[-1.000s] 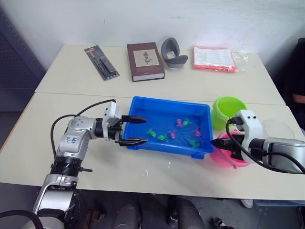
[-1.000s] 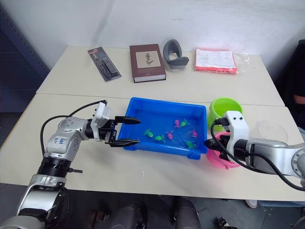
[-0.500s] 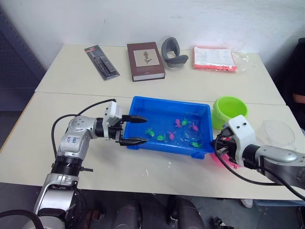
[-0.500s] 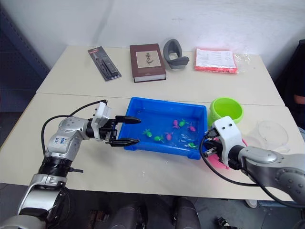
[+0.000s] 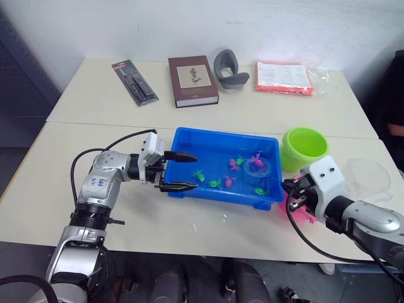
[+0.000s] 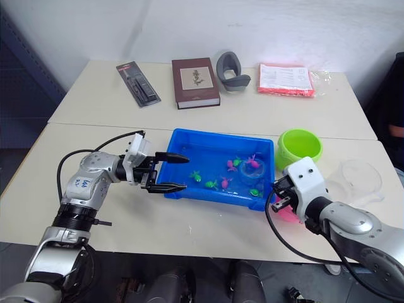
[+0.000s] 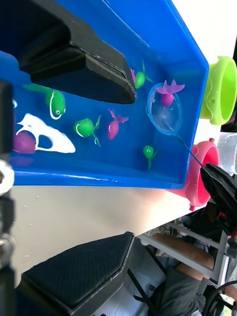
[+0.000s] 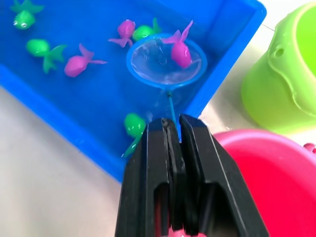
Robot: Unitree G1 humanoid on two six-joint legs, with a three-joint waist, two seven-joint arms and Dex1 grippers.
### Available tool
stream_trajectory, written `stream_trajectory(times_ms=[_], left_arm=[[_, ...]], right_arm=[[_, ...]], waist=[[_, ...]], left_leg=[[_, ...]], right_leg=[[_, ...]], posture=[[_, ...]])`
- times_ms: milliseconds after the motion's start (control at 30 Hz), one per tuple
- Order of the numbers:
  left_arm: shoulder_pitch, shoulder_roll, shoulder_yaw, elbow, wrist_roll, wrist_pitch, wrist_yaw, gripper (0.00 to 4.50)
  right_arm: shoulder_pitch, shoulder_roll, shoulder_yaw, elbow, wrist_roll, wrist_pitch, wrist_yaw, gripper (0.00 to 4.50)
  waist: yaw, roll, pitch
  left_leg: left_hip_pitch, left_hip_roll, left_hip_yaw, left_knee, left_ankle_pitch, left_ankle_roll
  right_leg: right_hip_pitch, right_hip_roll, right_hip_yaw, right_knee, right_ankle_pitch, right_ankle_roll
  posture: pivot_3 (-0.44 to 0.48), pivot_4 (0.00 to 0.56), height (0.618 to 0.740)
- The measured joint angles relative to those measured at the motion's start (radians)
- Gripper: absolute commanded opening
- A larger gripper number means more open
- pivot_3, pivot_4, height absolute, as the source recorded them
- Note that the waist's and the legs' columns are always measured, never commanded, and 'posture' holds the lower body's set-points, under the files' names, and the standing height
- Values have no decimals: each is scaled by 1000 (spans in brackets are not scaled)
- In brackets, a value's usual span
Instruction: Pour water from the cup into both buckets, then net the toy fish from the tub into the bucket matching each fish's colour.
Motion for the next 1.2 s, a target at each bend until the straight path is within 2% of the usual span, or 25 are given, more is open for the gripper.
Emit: stream_trajectory(times_ms=[167,300,433,567,700,767,800,1033,1167,1200], left_arm=[[-27,-2,-2,30,0,-3,-18,4466],[-40,-12,-5,29,-5,4,-29,4466],[-43,-43,-22,21,-16,25,-42,4466],[-54,-68,-40,19,-22,39,-50,4466],[-63,-83,-43,19,-25,44,-60,4466],[-76,-102,-55,25,-25,44,-68,4466],[-77,-105,-60,26,-25,44,-71,4466],[-94,-124,-68,31,-25,42,-74,4466],[-94,-130,-69,30,-25,43,-72,4466],[-94,-133,-69,29,-25,44,-71,4466]], right_arm=[[130,7,-178,-96,-10,-2,76,0],[236,55,-314,-158,-10,-19,129,0],[449,179,-508,-220,-23,-114,235,0],[654,343,-617,-222,-81,-279,327,0],[794,483,-654,-222,-175,-411,411,0],[873,593,-668,-222,-308,-536,481,0],[892,612,-666,-221,-356,-577,502,0],[927,680,-570,-129,-660,-858,597,0],[851,686,-546,56,-964,-1103,530,0],[835,671,-547,125,-1130,-1232,470,0]], waist=[[1,0,0],[3,0,0],[14,0,0],[21,0,0],[21,1,-1],[14,1,-1],[8,1,-1],[-5,1,-1],[-5,1,-1],[-4,2,-1]], left_leg=[[0,-1,0,0,0,0],[0,-1,0,0,1,1],[0,-2,0,0,1,1],[2,-3,1,-1,1,2],[4,-2,3,-2,1,2],[6,-2,5,-2,1,2],[7,-2,5,-2,1,2],[8,-2,7,-3,0,1],[9,-2,8,-2,0,1],[9,-3,8,-2,0,1]], right_leg=[[0,0,0,0,0,1],[0,0,1,0,1,1],[1,1,2,-1,1,2],[1,1,4,-1,2,3],[2,2,6,-1,2,3],[2,2,8,0,2,3],[2,2,9,0,2,3],[2,2,11,1,1,2],[2,2,15,1,1,2],[2,1,18,1,1,1]], posture=[[0,150,740],[0,150,740],[0,150,740],[0,150,740],[0,150,740],[0,150,740],[0,150,740],[0,150,740],[0,150,740],[0,150,740]])
